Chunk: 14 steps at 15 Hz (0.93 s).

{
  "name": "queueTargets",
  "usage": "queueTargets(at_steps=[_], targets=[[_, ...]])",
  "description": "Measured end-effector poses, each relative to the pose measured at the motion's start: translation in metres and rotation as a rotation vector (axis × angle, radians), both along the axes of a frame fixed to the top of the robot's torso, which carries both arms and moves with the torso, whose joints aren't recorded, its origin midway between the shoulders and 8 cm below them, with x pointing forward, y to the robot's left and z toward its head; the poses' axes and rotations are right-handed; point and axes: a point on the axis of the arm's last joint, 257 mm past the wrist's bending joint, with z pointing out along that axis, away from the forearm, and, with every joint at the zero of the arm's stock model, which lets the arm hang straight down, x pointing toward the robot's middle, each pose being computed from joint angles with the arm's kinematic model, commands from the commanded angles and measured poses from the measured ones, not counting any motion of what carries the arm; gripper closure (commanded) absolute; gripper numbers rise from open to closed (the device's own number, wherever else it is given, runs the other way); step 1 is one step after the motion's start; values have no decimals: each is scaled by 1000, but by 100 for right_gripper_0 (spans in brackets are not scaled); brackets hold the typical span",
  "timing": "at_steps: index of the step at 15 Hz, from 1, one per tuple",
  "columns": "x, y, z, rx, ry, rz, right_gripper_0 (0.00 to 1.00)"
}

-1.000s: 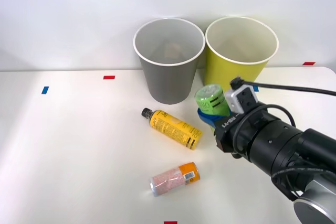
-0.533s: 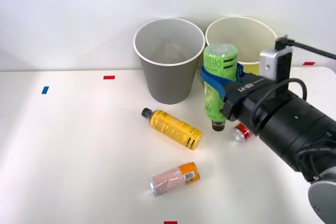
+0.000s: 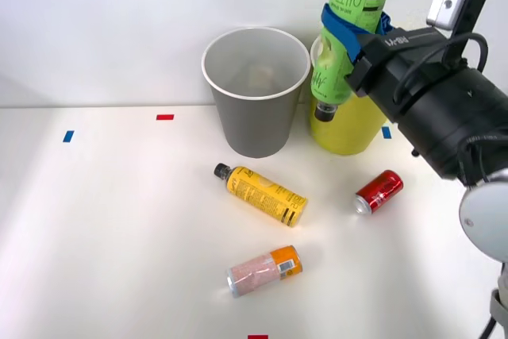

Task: Put cans in the gray bin, plastic bottles in the light green bin

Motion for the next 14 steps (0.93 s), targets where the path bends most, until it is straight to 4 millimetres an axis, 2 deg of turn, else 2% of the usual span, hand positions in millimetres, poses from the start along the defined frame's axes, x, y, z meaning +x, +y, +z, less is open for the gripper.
queueTargets(at_steps=[3,7,14], targets=[[47,-23,19,40,-9,-64,100],[93,-51,31,23,-11,-179,100],[156,-69,26,22,22,-260,100]])
